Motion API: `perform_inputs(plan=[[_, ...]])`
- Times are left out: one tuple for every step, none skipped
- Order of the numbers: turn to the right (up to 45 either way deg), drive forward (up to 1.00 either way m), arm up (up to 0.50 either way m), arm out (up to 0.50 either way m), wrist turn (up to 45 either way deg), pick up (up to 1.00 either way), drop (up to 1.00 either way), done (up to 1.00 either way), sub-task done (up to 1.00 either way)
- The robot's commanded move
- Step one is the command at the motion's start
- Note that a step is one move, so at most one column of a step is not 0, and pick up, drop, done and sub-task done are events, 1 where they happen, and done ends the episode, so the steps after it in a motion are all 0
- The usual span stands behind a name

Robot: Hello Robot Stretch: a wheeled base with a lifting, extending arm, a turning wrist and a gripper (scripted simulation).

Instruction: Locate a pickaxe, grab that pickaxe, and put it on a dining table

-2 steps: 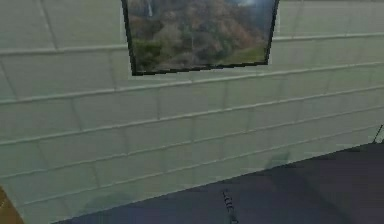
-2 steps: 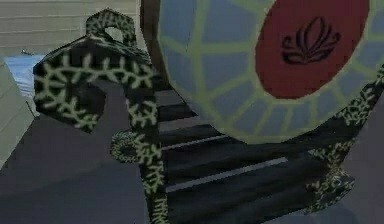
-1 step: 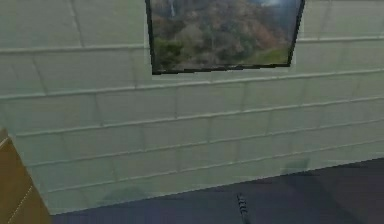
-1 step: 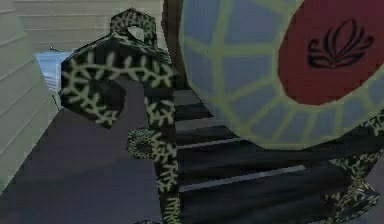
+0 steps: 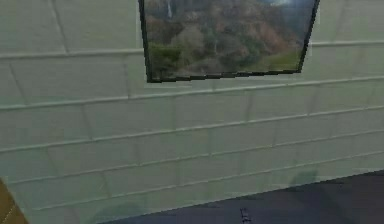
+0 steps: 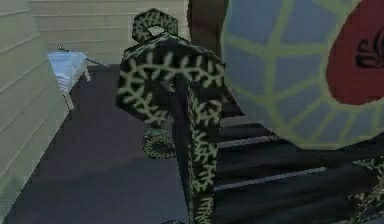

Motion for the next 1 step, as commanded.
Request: perform_inputs(plan=[[-45.0,0.00,0.00,0.00,0.0,0.00,0.00,0.00,0.00]])
